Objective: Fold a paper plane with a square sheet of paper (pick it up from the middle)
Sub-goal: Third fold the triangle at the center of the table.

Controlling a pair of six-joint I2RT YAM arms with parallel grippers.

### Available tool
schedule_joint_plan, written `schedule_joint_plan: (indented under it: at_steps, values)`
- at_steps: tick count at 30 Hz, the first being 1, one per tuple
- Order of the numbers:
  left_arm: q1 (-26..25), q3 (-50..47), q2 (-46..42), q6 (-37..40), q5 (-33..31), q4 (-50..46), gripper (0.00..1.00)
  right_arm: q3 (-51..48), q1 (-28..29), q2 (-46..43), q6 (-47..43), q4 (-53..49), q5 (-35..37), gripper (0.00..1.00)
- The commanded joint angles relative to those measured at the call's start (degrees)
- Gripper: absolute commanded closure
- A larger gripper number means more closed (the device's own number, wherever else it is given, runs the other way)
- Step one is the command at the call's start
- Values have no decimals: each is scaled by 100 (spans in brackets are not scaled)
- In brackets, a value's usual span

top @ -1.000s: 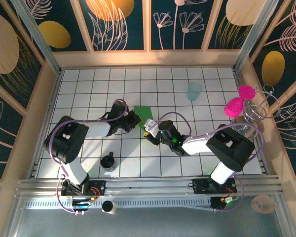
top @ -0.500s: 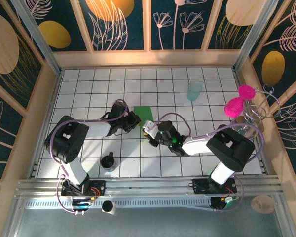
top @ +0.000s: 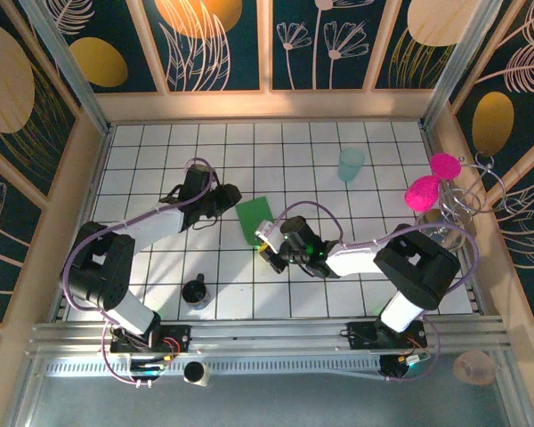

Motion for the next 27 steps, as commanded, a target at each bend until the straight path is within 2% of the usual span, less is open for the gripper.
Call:
schedule_joint_plan:
  at_steps: [1,6,11,19,27]
  values:
    - [-250,256,198,402,230,-172,61,219,-22,-176,532,-559,-292,100]
    - [-625,801,992,557,461,-189,67,245,-62,-244,938,-847,-571,100]
    - [-772,1190,1653,679,584,-305,73,167,-240,-384,1373,-775,-872,100]
    - [-850,1560,2125,918,542,-593,77,109,-496,-428,1756,-440,-1360,100]
    - [-867,1670,2446,1055,490,-841,80,149,-728,-331,2001,-431,-1163,100]
